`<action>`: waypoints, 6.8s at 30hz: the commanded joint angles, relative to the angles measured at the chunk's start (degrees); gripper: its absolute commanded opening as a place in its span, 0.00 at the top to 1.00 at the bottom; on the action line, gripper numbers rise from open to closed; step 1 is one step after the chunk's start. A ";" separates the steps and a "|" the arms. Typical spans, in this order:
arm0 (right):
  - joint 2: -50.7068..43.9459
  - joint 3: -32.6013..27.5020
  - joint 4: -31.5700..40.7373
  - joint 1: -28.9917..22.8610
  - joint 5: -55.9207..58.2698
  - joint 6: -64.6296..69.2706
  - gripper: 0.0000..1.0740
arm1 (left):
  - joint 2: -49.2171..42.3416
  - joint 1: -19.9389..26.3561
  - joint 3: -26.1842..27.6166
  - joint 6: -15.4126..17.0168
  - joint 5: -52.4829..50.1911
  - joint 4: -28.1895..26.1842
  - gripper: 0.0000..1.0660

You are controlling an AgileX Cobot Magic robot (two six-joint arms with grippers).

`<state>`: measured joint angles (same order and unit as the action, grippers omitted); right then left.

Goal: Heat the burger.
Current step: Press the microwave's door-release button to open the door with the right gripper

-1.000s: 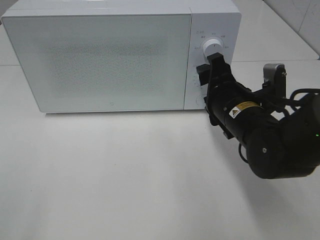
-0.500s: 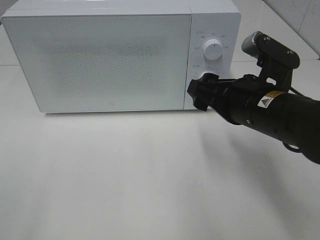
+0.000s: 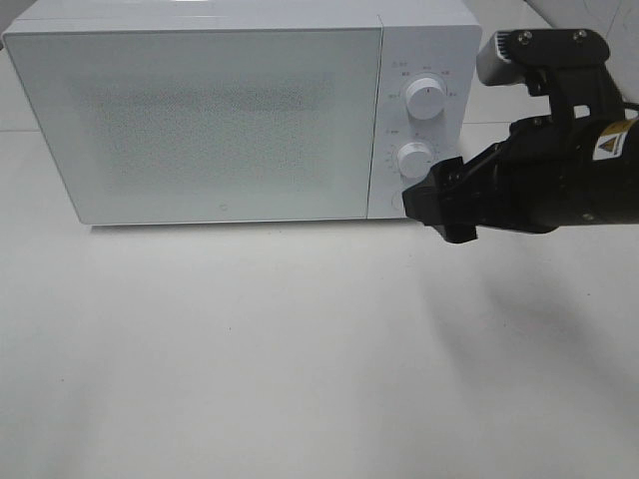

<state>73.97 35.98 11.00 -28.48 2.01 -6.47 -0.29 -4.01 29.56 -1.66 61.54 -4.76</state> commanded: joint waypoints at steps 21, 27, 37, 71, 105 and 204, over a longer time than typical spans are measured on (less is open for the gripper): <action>-28.93 10.43 -14.09 2.06 50.59 8.08 0.29 | -0.57 0.23 0.00 -0.23 -0.23 -0.17 0.08; -34.72 8.88 -14.55 2.06 54.72 8.19 0.29 | -0.57 0.23 0.00 -0.23 -0.23 -0.17 0.08; -51.11 -0.06 -16.73 2.06 56.89 9.51 0.29 | -0.57 0.23 0.00 -0.23 -0.23 -0.17 0.08; -75.69 -7.62 -15.18 22.57 53.00 10.83 0.29 | -0.17 0.23 0.00 -0.23 -0.23 -0.34 0.08; -51.91 -2.41 -15.18 22.57 31.17 10.60 0.29 | -0.17 0.23 0.00 -0.23 -0.23 -0.34 0.08; 14.32 -20.51 17.02 -9.97 -54.77 77.92 1.00 | -0.17 0.23 0.00 -0.23 -0.23 -0.34 0.08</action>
<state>88.01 15.47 27.33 -38.04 -51.57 70.59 -0.29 -4.01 29.56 -1.66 61.54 -4.81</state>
